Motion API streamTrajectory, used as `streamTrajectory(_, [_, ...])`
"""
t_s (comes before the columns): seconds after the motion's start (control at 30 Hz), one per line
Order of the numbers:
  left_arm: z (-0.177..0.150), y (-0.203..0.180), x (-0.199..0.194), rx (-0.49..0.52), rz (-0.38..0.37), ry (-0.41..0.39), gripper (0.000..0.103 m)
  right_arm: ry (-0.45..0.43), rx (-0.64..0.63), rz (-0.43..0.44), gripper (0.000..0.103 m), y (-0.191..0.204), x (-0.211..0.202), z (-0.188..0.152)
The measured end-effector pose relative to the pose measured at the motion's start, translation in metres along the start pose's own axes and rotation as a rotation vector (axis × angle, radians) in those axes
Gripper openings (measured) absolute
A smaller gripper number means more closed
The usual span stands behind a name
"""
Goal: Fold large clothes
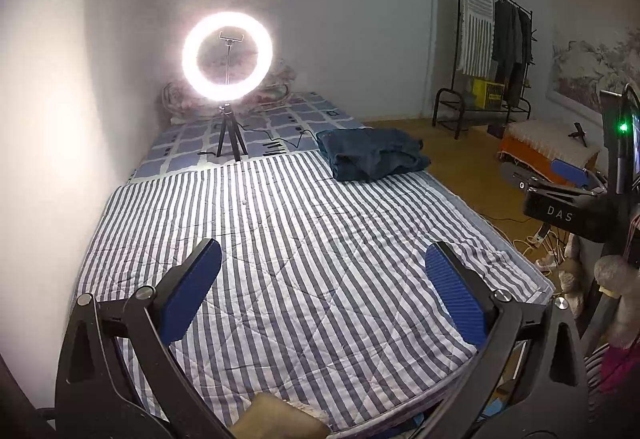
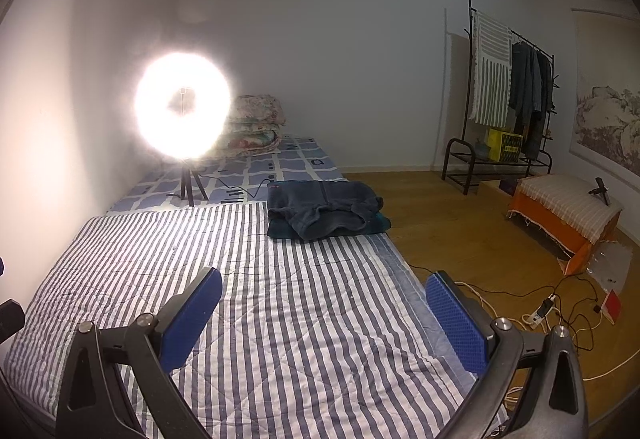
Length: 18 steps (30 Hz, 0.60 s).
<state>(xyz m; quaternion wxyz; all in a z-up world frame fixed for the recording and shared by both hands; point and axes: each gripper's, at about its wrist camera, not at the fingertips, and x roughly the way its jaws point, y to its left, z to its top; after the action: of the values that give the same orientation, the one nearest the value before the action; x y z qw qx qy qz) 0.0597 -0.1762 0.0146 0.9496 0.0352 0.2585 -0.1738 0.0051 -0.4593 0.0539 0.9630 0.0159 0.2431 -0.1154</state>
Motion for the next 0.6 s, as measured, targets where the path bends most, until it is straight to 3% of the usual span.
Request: streamTrajectory(0.6, [-0.0040, -0.0045, -0.0036, -0.001, 0.030, 0.001, 0.103, 0.002, 0.011, -0.007, 0.103, -0.0007, -0.0038, -0.0033])
